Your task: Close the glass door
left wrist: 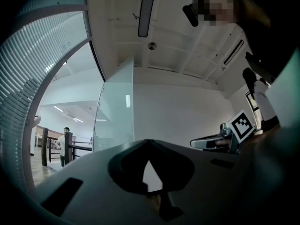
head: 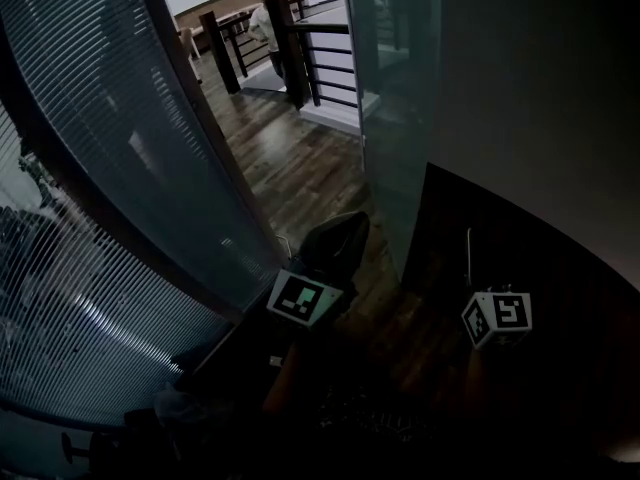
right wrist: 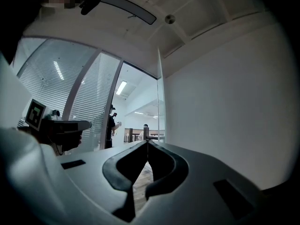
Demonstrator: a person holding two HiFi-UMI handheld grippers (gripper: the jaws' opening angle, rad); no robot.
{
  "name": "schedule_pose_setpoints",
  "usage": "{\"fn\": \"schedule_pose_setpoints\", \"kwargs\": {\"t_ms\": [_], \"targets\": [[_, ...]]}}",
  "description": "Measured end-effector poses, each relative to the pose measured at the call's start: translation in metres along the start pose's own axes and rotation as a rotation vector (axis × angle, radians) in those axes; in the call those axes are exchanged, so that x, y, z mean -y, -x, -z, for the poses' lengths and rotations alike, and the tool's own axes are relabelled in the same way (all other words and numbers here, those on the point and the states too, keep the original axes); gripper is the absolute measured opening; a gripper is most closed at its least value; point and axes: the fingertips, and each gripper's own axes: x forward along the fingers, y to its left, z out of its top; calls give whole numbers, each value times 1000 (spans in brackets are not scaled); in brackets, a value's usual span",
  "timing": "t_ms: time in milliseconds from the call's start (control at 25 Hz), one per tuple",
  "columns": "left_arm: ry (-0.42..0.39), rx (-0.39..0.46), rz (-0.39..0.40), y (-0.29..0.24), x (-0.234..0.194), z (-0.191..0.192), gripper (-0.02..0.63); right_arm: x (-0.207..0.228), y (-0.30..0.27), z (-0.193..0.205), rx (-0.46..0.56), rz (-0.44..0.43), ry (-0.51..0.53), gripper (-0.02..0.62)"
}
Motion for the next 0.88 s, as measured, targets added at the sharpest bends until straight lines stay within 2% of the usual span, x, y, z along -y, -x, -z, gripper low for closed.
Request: {"fn": "schedule_pose_setpoints", "kwargs": {"t_ms": [320,520,880], "targets": [[2,-14,-22,-25,-33,15,2,9,-43,14,-18,-8,-27,3],[29,-18,4,-50,-56,18,2,16,-70,13,-34,13,-23,3],[2,7,40,-107,-114,29,2,33,-143,21,-30,33,-19,3]]}}
